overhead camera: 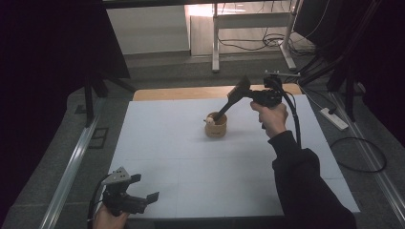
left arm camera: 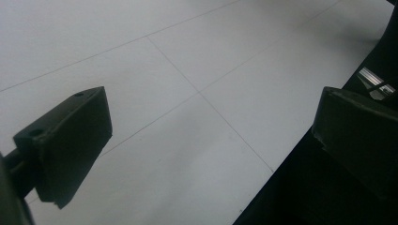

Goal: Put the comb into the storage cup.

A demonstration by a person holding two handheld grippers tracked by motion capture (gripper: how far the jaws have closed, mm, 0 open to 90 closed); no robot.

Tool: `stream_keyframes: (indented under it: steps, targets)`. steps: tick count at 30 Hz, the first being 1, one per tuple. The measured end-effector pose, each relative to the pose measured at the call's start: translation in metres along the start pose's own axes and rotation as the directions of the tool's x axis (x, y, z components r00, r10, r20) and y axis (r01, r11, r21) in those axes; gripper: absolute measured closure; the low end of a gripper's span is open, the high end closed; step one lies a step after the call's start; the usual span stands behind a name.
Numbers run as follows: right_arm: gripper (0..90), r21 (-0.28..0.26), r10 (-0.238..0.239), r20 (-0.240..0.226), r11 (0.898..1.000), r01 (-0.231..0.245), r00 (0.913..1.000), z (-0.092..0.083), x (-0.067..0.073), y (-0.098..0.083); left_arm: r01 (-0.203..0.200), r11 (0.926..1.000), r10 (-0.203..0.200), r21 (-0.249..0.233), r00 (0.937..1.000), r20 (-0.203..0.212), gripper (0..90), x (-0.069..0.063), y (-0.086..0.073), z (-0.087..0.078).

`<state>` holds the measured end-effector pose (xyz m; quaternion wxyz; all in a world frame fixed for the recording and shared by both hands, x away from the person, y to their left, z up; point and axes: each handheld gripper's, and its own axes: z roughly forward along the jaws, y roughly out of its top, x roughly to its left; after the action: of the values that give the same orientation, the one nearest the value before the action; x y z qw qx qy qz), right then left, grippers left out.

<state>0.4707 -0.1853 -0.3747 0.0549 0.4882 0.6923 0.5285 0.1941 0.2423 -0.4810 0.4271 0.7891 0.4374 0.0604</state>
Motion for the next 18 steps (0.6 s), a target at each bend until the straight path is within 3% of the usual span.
stream_keyframes:
  steps: [18]
  targets:
    - [84.2, 0.026, 0.018, -0.011, 0.999, -0.018, 0.9998, 0.016, -0.001, -0.014, 0.001, 1.0, -0.001, 0.001, 1.0, 0.002, 0.0, 0.0, 0.0, 0.0]
